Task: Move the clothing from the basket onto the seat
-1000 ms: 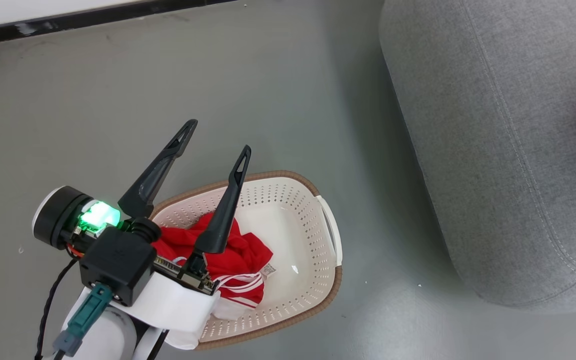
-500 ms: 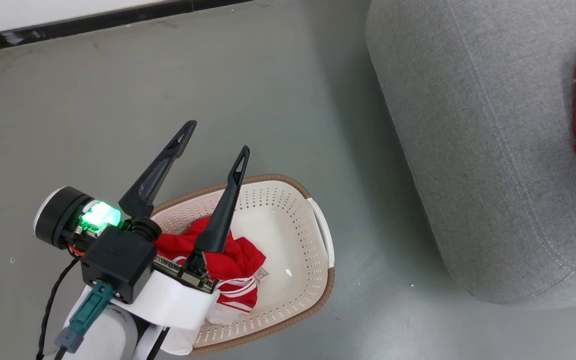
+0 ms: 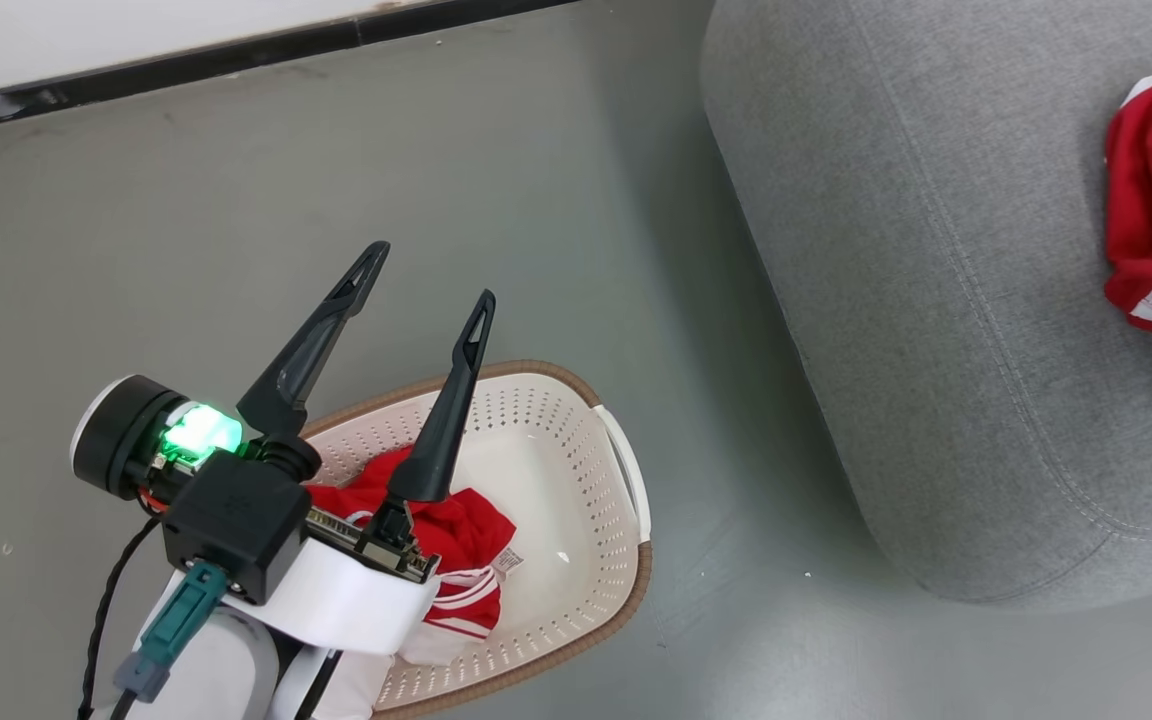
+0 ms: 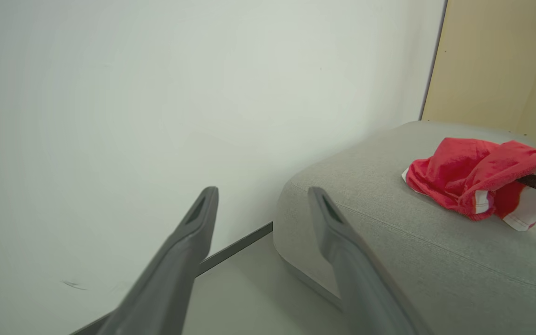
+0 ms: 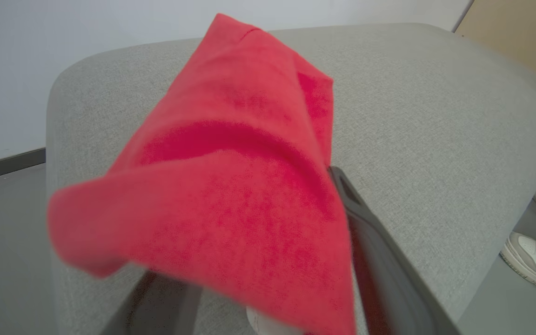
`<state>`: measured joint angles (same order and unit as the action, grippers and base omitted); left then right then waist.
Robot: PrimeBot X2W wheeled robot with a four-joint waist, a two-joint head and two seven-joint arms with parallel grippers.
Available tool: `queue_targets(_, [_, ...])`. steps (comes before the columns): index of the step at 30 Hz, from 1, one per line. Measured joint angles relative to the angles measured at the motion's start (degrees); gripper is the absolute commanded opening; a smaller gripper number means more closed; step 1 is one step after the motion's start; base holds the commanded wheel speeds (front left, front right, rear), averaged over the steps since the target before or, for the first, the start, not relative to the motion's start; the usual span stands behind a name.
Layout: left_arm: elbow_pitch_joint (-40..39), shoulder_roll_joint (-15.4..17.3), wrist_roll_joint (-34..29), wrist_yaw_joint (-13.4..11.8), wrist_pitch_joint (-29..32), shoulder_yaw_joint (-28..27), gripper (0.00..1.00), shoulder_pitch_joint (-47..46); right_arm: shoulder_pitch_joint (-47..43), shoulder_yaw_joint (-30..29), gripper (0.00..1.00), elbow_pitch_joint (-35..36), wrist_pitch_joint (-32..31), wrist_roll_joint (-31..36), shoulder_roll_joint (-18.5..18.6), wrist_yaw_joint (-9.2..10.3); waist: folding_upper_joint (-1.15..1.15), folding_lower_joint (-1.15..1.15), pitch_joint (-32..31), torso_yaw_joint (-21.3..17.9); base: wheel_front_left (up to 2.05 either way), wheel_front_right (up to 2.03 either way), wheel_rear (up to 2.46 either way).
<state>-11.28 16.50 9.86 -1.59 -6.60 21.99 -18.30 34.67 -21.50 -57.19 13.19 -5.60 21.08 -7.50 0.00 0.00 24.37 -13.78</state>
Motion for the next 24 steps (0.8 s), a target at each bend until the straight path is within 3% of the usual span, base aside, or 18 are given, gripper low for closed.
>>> queue_targets(24, [3.09,-0.79,1.13,-0.93,-3.16,-1.52,1.00,0.03,-10.97,7.87,1.00,8.44,-0.88,-8.24,-5.39,0.00,0.00,0.00,-2.46,-5.49,0.00,0.00,0.00])
